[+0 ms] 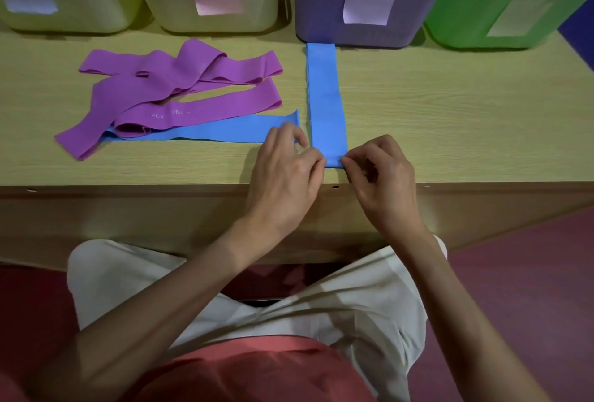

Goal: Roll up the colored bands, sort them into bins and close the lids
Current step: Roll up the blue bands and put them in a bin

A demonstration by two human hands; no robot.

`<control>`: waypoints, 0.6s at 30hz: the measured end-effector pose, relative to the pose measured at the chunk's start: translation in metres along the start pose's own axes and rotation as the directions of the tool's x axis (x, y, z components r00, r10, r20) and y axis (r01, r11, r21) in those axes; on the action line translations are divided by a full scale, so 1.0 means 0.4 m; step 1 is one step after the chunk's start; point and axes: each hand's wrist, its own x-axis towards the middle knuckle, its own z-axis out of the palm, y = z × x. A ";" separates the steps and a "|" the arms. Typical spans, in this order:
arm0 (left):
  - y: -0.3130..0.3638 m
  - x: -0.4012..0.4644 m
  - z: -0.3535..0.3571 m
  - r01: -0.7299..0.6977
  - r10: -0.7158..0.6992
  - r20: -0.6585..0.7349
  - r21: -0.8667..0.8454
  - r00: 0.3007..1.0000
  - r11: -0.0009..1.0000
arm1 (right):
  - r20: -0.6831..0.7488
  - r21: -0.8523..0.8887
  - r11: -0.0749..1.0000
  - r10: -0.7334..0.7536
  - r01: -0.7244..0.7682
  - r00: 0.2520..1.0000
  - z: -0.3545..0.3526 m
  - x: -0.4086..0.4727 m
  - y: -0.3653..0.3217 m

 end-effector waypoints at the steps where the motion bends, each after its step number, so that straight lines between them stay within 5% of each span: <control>1: -0.003 0.005 -0.003 0.005 -0.005 -0.001 0.004 1.000 1.000 | 0.009 -0.003 1.000 -0.010 0.010 1.000 -0.001 0.000 0.004; 10: -0.033 0.013 -0.011 -0.142 0.143 0.123 -0.016 0.982 0.990 | 0.141 0.001 0.998 -0.062 0.063 0.988 -0.023 0.023 0.014; 18: -0.040 0.004 -0.011 -0.208 0.212 0.081 -0.057 0.974 0.977 | 0.246 -0.007 0.995 -0.096 0.101 0.965 -0.053 0.023 0.017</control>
